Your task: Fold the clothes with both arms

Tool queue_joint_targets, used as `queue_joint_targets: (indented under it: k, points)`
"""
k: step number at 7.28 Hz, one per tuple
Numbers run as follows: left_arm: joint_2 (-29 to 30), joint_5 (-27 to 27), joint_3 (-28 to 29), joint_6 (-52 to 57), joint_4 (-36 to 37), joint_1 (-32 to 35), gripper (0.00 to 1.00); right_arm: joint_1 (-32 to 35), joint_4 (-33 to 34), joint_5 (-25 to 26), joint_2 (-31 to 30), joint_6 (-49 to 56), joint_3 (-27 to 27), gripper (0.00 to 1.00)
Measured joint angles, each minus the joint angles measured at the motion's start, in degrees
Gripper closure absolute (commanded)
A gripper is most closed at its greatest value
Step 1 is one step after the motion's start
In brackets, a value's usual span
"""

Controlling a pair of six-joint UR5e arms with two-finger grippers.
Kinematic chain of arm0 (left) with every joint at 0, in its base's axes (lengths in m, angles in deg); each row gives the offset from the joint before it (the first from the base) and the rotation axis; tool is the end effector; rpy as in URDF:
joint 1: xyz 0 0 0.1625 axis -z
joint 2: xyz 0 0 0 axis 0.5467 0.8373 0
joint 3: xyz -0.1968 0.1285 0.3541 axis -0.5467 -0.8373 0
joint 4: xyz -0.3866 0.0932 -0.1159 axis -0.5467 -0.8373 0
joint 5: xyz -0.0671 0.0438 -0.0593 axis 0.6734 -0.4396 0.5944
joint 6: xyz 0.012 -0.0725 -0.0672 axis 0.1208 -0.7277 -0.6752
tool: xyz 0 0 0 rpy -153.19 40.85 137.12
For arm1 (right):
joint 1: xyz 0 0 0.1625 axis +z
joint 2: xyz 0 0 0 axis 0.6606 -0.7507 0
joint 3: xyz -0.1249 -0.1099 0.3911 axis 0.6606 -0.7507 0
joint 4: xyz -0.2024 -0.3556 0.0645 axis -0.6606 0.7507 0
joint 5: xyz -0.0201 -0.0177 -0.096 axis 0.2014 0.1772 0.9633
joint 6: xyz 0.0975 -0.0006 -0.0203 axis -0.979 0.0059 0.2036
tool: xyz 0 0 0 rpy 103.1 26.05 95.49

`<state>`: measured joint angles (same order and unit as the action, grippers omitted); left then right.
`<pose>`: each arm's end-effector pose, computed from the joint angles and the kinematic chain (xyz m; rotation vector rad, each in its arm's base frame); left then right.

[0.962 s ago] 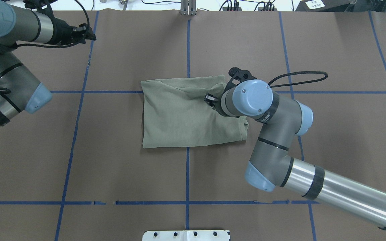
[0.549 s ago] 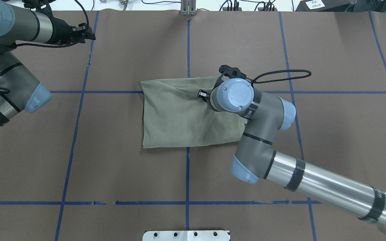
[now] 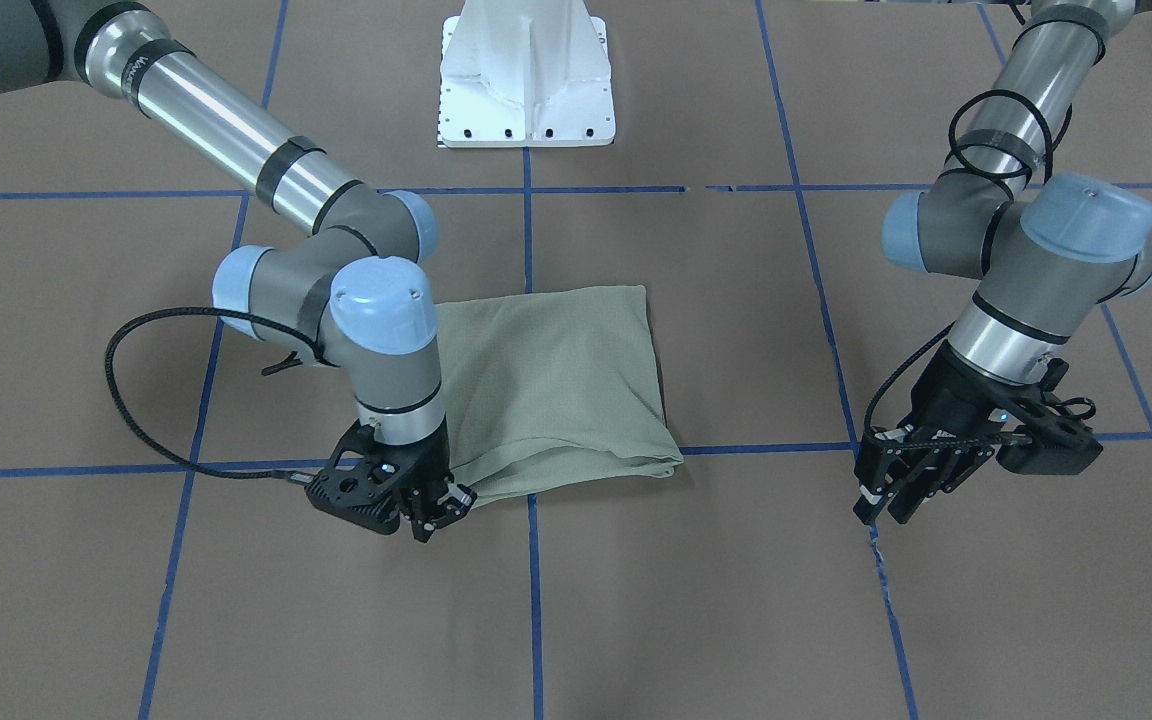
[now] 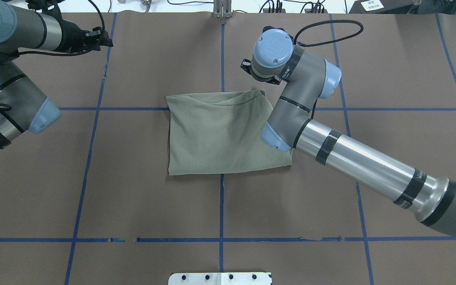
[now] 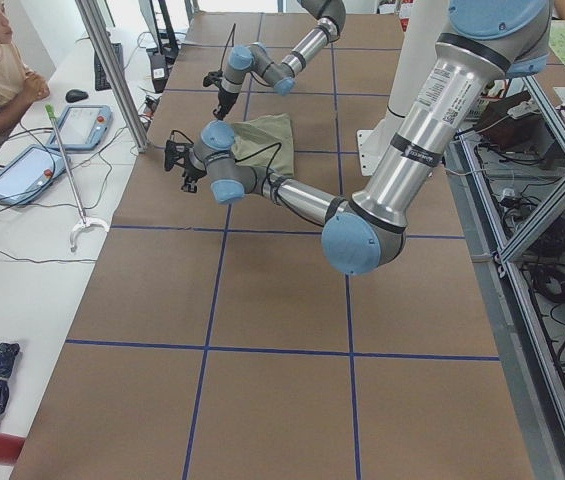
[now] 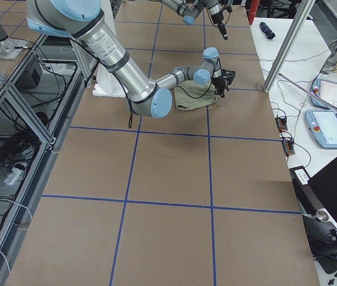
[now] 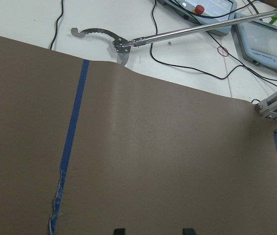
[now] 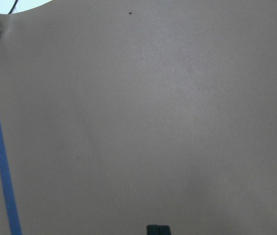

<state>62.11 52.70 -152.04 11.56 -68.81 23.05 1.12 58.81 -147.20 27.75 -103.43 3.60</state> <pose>0.3089 -0.6403 0.3675 0.4730 1.0954 -0.3502 -0.5340 -0.6510 0.2794 0.2002 -0.8177 0.5934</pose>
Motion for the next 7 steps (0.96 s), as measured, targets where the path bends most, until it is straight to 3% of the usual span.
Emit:
queue_joint_targets:
  k: [2,7]
  points:
    - [-0.76,1.71,-0.12,2.46,0.01,0.84,0.51,6.22,-0.84,-6.89,-1.98,4.81,0.4,1.0]
    - [-7.51,17.95,0.17,30.27,4.98,15.61,0.52,28.81,-0.12,-30.05,-24.12,37.55,12.89,1.0]
